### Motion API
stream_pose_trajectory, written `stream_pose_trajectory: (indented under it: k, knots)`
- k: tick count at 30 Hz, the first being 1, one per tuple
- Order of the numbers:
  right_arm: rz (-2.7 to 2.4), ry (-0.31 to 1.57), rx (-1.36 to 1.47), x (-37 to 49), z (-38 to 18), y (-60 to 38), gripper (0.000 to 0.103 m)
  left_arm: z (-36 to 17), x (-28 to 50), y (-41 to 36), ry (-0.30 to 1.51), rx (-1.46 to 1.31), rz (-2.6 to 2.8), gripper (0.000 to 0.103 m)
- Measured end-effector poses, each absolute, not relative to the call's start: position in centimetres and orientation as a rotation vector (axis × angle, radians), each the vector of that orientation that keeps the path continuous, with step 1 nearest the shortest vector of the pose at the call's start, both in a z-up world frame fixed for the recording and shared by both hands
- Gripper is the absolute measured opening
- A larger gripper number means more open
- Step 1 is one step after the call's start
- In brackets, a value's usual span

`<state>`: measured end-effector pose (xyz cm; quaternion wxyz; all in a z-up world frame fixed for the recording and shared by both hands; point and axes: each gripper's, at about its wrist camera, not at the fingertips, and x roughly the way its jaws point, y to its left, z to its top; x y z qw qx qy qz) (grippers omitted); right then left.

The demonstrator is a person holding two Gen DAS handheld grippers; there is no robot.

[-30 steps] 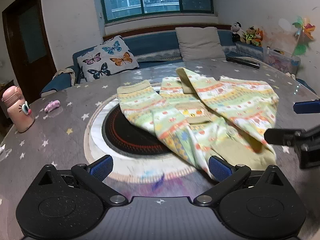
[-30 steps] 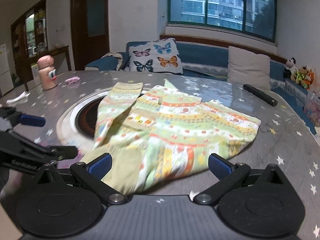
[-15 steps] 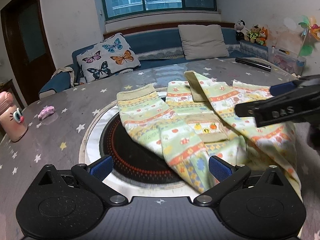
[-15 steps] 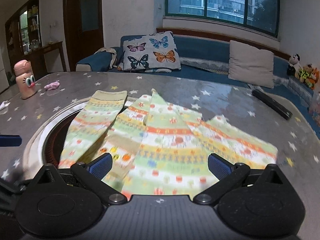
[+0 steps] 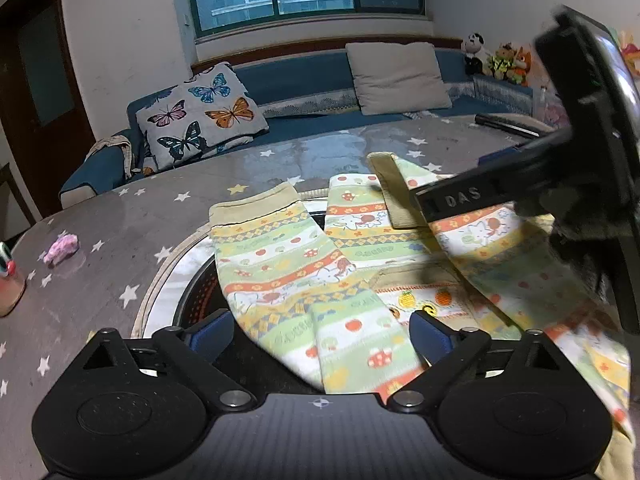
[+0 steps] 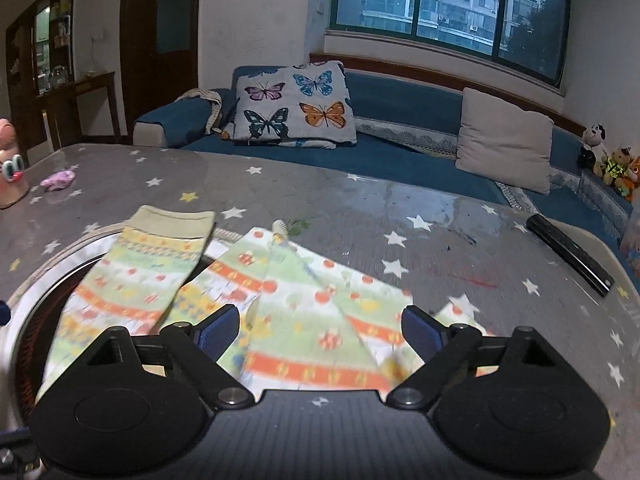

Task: Fold clothes
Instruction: 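Grasp the striped shirt's khaki sleeve with the right gripper and lift it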

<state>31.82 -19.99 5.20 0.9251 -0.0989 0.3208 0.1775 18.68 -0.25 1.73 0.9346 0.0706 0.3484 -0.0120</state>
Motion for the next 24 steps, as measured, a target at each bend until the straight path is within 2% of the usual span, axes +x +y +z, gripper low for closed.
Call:
stream_pose_trajectory:
  k: [3,5,7,10,11,13,16,19,24]
  knots:
    - [0.363,0.689,-0.209,33.6,4.4,-19.5,0.079,1.3,19.4,-0.5,0.723,0.163,-0.044,0.087]
    - [0.372,0.719,-0.196,34.5,3.9,-19.6,0.061,1.0,19.6,-0.6,0.733,0.176,-0.055,0.080]
    - [0.377,0.746,-0.180,34.9,3.7,-19.9,0.041,0.7,19.7,-0.7,0.744,0.184,-0.067,0.065]
    - [0.381,0.747,-0.156,34.3,4.2,-20.9,0.018,0.4,19.6,-0.6,0.749,0.184,-0.075,0.045]
    - [0.376,0.741,-0.152,33.9,4.5,-21.4,0.015,0.3,19.4,-0.5,0.747,0.183,-0.077,0.041]
    - [0.368,0.724,-0.139,33.1,5.3,-22.6,0.010,0.3,19.0,-0.5,0.736,0.186,-0.086,0.025]
    - [0.343,0.694,-0.121,31.7,6.4,-24.5,0.009,0.5,18.3,-0.3,0.714,0.187,-0.086,0.012]
    - [0.306,0.663,-0.087,30.0,7.8,-27.0,0.008,0.7,17.5,0.1,0.696,0.177,-0.069,0.007]
    - [0.240,0.619,-0.053,26.2,9.7,-31.7,0.008,1.2,16.0,1.2,0.680,0.153,-0.022,0.005]
